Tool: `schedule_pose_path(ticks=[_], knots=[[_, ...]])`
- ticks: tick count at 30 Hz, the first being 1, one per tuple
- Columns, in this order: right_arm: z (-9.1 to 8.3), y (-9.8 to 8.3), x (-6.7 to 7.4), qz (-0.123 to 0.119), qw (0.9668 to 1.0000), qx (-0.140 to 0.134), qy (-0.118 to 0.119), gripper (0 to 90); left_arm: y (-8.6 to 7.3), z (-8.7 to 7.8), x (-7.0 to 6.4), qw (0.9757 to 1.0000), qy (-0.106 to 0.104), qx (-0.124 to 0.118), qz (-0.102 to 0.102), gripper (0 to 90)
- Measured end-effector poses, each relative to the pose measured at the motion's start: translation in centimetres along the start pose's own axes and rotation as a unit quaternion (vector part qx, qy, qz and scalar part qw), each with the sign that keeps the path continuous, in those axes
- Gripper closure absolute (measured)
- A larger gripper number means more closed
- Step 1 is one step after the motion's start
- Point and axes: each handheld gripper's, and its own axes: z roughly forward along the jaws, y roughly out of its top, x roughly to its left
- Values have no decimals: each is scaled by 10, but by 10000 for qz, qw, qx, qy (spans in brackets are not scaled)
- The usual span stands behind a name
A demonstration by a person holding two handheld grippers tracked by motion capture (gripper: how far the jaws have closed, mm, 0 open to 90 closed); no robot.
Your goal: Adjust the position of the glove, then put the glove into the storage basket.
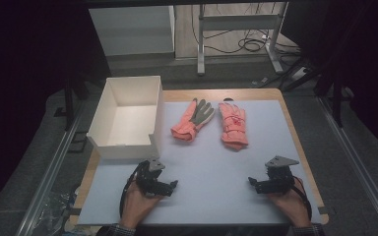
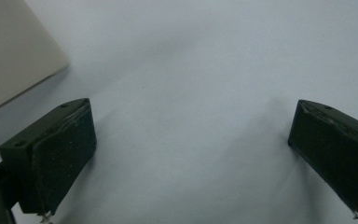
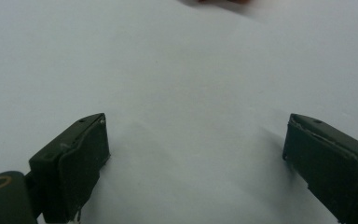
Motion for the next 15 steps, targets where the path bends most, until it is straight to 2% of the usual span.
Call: schedule_pose_path(ticks=[15], knots=[[0, 0, -1, 4, 10000, 0, 8, 69, 0, 0, 1, 10000, -5, 3, 12, 8]])
